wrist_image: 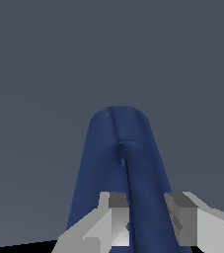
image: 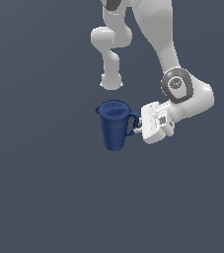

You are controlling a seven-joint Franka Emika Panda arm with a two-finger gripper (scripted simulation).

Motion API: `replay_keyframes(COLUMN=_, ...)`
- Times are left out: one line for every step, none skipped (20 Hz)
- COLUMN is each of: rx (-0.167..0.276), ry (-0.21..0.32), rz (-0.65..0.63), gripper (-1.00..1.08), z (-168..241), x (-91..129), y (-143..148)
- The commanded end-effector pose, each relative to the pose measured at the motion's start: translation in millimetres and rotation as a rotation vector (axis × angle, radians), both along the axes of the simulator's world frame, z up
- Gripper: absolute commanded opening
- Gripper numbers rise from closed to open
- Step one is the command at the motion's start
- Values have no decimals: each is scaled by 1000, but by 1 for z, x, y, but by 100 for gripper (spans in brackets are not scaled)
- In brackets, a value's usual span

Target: Pick up the object and move it to a goal position.

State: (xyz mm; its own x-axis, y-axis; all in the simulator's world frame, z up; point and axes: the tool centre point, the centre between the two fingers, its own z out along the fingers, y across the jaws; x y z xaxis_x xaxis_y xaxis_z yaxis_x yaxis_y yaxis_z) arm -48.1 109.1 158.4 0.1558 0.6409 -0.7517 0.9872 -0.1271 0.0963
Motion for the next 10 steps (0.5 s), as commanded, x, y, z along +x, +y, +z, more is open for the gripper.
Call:
replay_keyframes(rx=8, ry=-39, rz=9, gripper=-100, z=9, x=9, y=-2)
replay_keyframes(rx=11, ry=-58, rz=14, gripper=-100, z=13, x=13, y=-3)
replay_keyframes(rx=15, ry=-77, rz=19, gripper=-100, z=18, x=17, y=-4)
replay_keyframes(rx=20, ry=-99, rz=24, gripper=-100, z=23, x=22, y=-4)
replay_keyframes(rx=24, ry=-122, rz=30, gripper=-100, z=28, x=26, y=-5)
replay_keyframes(rx=29, ry=-146, rz=36, gripper=-100, z=34, x=31, y=-7)
replay_keyframes(rx=35, ry=-172, rz=42, gripper=-100, z=40, x=36, y=-8)
replay_keyframes(rx=40, ry=-199, rz=49, gripper=-100, z=47, x=42, y=-9)
replay_keyframes(rx=46, ry=-228, rz=57, gripper=-100, z=54, x=47, y=-10)
replay_keyframes(rx=52, ry=-258, rz=64, gripper=-100, z=62, x=52, y=-12)
